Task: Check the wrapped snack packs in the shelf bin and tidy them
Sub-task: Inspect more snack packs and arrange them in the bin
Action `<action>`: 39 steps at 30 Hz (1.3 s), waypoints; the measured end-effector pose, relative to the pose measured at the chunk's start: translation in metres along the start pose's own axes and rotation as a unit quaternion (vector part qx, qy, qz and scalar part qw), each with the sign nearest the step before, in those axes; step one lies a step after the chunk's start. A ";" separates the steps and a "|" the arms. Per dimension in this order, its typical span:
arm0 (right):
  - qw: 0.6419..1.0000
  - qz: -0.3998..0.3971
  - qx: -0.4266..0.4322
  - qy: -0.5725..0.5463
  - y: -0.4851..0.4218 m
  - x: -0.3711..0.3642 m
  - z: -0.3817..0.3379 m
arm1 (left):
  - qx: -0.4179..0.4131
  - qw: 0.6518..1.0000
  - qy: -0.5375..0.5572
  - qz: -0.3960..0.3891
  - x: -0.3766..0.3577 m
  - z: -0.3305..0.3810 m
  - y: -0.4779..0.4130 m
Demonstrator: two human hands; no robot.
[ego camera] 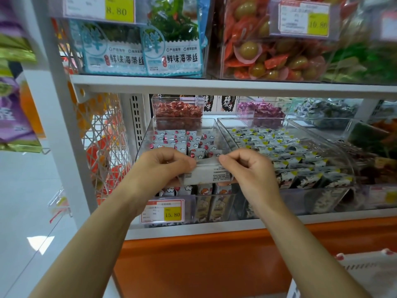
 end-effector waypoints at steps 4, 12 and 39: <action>0.997 -0.042 -0.040 -0.046 0.002 -0.008 0.006 | 0.024 1.000 0.017 0.002 0.008 -0.002 -0.001; 0.989 -0.020 -0.107 -0.096 0.001 -0.003 0.016 | -0.016 0.999 -0.019 -0.025 -0.001 0.002 0.001; 0.991 0.123 -0.055 -0.005 -0.013 0.064 0.022 | -0.198 0.881 -0.424 0.071 -0.067 0.000 -0.033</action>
Point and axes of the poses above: each hand's wrist, its own y-axis away from the middle knuckle, its own x-axis out of the back of the hand, z = x × y, the point moved 10 cm from there along -y, towards the middle knuckle, and after that the axes turned 6 degrees about z, right-handed, at the moved point
